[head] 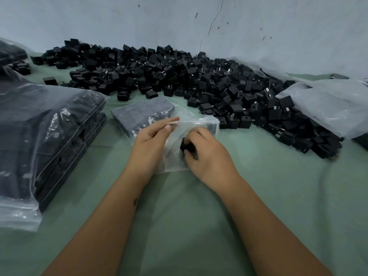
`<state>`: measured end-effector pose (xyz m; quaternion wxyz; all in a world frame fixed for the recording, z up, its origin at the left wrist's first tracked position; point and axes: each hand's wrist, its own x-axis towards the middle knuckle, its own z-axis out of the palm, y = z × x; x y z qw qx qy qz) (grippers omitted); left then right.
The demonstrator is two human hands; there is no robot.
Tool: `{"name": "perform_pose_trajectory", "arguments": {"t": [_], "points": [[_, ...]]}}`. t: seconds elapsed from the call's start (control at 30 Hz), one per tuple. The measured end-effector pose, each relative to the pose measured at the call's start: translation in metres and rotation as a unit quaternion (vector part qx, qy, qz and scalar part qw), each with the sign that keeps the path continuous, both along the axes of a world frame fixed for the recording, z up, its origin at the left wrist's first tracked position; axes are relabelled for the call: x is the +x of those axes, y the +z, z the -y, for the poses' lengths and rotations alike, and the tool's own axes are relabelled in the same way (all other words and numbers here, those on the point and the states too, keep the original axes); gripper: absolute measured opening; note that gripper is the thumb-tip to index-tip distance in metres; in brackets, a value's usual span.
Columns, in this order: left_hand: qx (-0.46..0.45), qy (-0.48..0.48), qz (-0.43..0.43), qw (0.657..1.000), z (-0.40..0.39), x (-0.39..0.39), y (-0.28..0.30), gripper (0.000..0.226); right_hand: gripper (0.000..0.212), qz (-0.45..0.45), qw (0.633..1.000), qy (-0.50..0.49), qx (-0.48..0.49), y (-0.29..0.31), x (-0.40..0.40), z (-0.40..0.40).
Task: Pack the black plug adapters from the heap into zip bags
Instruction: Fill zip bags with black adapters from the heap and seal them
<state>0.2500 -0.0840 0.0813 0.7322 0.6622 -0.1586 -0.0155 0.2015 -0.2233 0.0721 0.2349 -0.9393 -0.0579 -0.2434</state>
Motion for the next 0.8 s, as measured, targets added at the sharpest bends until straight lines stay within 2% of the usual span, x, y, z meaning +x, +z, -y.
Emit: {"name": "perform_pose_trajectory", "arguments": {"t": [0.13, 0.23, 0.37, 0.43, 0.47, 0.57, 0.7, 0.8], "points": [[0.005, -0.026, 0.034, 0.999, -0.005, -0.001, 0.002, 0.029, 0.024, -0.002, 1.000, -0.012, 0.024, 0.005, -0.002, 0.000], [0.031, -0.039, 0.058, 0.997, -0.004, -0.004, 0.002, 0.027, 0.023, 0.004, 0.999, -0.034, 0.018, 0.012, -0.006, -0.001], [0.091, -0.064, 0.056, 0.992, -0.005, -0.005, -0.001, 0.036, 0.018, 0.028, 0.993, -0.069, -0.093, 0.019, -0.012, 0.004], [0.127, -0.074, 0.047, 0.988, -0.005, -0.005, -0.004, 0.043, 0.017, 0.055, 0.989, -0.064, -0.120, 0.027, -0.015, 0.007], [0.146, -0.074, 0.050, 0.985, -0.005, -0.005, -0.005, 0.044, 0.019, 0.050, 0.987, -0.050, -0.142, 0.031, -0.016, 0.008], [0.179, -0.060, 0.069, 0.980, -0.003, -0.006, -0.007, 0.044, 0.027, -0.037, 0.977, -0.010, -0.209, 0.035, -0.017, 0.010], [0.179, -0.048, 0.081, 0.979, -0.001, -0.007, -0.006, 0.038, 0.034, -0.079, 0.973, -0.001, -0.216, 0.036, -0.018, 0.005], [0.192, -0.053, 0.095, 0.975, -0.001, -0.007, -0.007, 0.038, 0.032, -0.091, 0.968, -0.008, -0.232, 0.038, -0.019, 0.003]]}}
